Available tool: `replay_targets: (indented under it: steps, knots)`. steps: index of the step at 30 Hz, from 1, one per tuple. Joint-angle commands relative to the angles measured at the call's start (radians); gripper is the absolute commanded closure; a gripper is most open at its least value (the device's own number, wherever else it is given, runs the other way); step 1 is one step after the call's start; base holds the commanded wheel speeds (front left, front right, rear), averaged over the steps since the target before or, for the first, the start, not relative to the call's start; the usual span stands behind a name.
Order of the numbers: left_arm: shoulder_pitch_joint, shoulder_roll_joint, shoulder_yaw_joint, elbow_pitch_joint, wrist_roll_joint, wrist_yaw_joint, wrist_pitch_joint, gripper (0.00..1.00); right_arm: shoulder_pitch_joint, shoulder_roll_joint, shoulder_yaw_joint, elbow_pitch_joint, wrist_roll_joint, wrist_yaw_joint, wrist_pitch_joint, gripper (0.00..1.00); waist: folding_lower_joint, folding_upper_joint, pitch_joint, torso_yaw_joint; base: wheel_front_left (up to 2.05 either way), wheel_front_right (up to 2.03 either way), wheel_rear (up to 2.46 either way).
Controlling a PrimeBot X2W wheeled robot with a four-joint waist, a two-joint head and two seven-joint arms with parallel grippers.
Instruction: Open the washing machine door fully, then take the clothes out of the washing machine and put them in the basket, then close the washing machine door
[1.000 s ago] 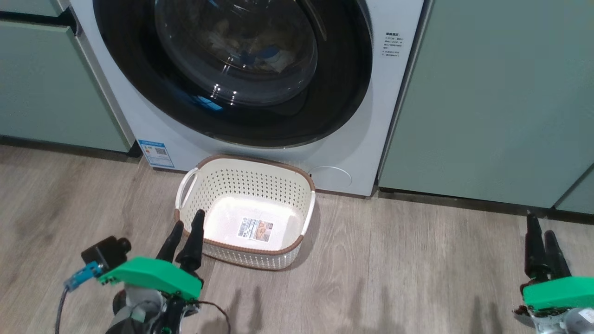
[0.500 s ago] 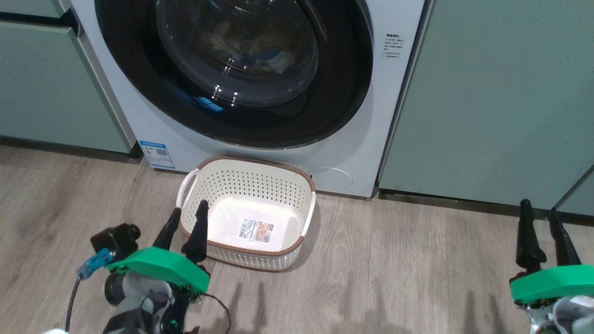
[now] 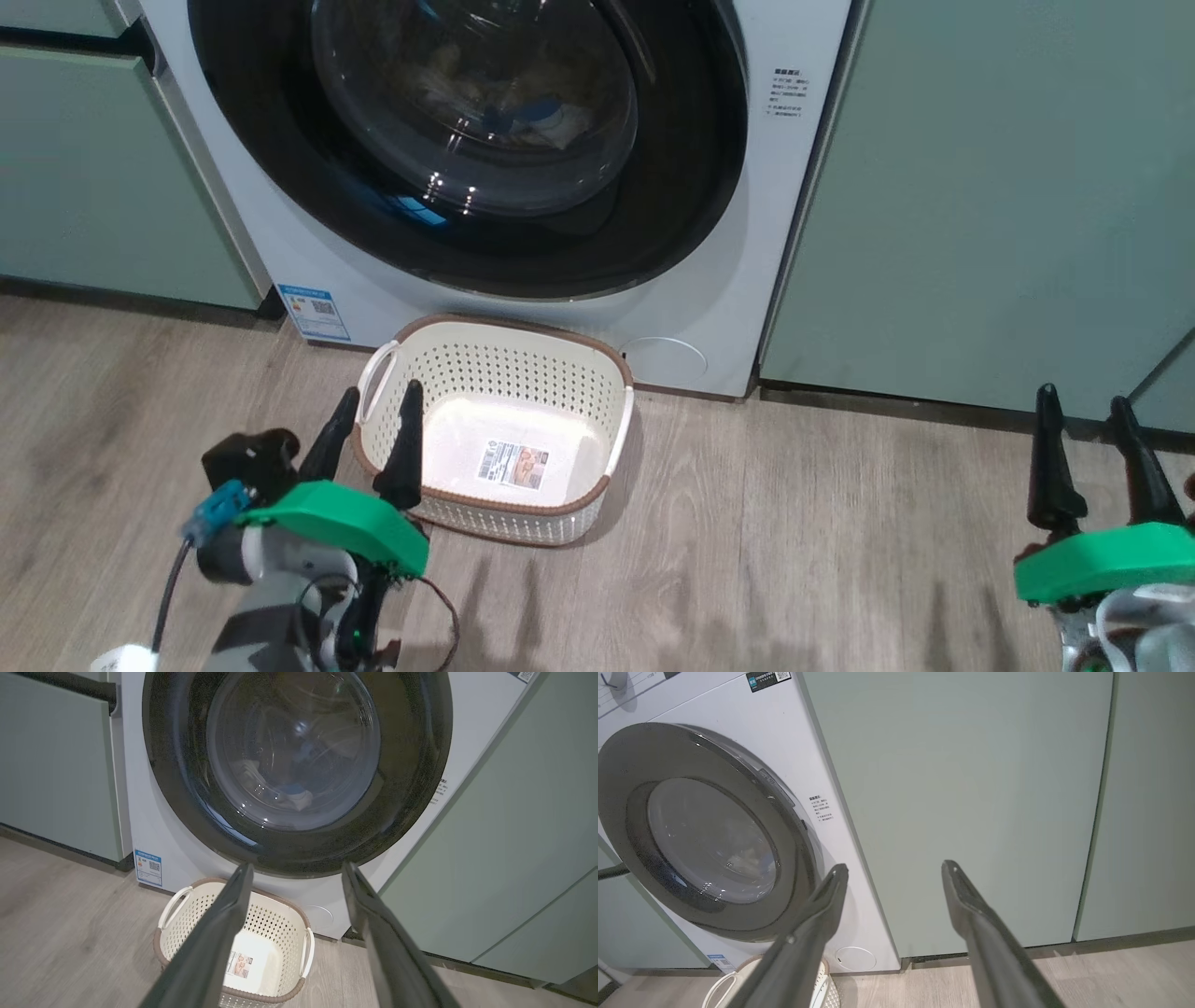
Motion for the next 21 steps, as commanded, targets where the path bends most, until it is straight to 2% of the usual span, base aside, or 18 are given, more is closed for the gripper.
replay_targets:
  steps: [1, 21]
  knots:
    - [-0.06, 0.023, 0.026, -0.042, 0.032, 0.005, -0.016, 0.0, -0.063, -0.018, 0.021, -0.043, -0.034, 0.003, -0.016, 0.0, 0.0, 0.0, 0.0, 0.0, 0.0, 0.0, 0.0]
    - [-0.102, 0.019, 0.042, -0.04, 0.258, 0.008, -0.075, 0.0, -0.079, -0.023, 0.005, -0.06, -0.226, 0.003, -0.075, 0.0, 0.0, 0.0, 0.0, 0.009, 0.0, 0.0, 0.0]
